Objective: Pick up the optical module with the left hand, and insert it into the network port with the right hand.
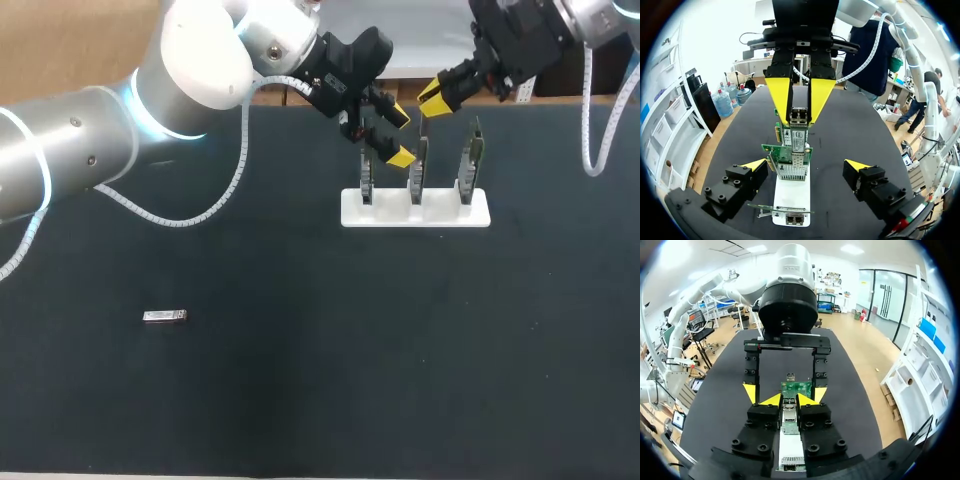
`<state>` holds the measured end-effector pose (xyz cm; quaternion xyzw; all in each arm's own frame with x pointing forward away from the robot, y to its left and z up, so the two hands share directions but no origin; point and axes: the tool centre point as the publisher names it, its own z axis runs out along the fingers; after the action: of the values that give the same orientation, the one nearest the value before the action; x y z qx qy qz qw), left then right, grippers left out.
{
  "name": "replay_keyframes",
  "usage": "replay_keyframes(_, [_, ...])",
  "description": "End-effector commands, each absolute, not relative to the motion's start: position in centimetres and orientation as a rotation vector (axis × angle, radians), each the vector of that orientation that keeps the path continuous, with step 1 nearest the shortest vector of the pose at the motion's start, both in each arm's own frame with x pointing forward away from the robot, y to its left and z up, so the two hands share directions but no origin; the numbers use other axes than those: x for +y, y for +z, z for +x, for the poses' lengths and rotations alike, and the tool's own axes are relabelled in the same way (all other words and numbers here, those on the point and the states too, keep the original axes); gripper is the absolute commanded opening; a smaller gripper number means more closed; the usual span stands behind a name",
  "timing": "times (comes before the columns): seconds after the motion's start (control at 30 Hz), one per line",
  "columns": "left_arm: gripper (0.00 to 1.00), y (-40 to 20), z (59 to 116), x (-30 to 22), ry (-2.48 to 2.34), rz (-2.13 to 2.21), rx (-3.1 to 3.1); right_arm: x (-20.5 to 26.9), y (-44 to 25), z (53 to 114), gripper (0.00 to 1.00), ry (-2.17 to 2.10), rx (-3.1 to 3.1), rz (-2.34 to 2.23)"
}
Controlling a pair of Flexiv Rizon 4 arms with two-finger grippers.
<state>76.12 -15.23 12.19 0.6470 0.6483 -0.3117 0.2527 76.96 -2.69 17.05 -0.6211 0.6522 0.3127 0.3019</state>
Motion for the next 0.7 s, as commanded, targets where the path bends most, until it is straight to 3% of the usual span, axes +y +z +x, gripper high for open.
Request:
replay_keyframes(0.03, [1.00, 12.25, 76.36, -15.31, -0.849, 1.765, 1.766, -2.68, 16.87, 76.82, 0.00, 0.831, 1.733, -1.644])
replay_keyframes(0.53, [1.00, 12.25, 76.36, -15.31, -0.849, 1.765, 1.766, -2.77, 16.23, 76.47, 0.00, 0.839, 1.761, -1.629])
replay_keyframes(0.57, [1.00, 12.25, 76.36, -15.31, -0.849, 1.765, 1.766, -2.77, 16.25, 76.46, 0.38, 0.840, 1.762, -1.629])
replay_keyframes(0.6, [1.00, 12.25, 76.36, -15.31, -0.849, 1.765, 1.766, -2.75, 16.30, 76.42, 1.00, 0.842, 1.762, -1.628])
replay_keyframes(0.7, [1.00, 12.25, 76.36, -15.31, -0.849, 1.765, 1.766, -2.70, 16.56, 76.41, 1.00, 0.853, 1.760, -1.613])
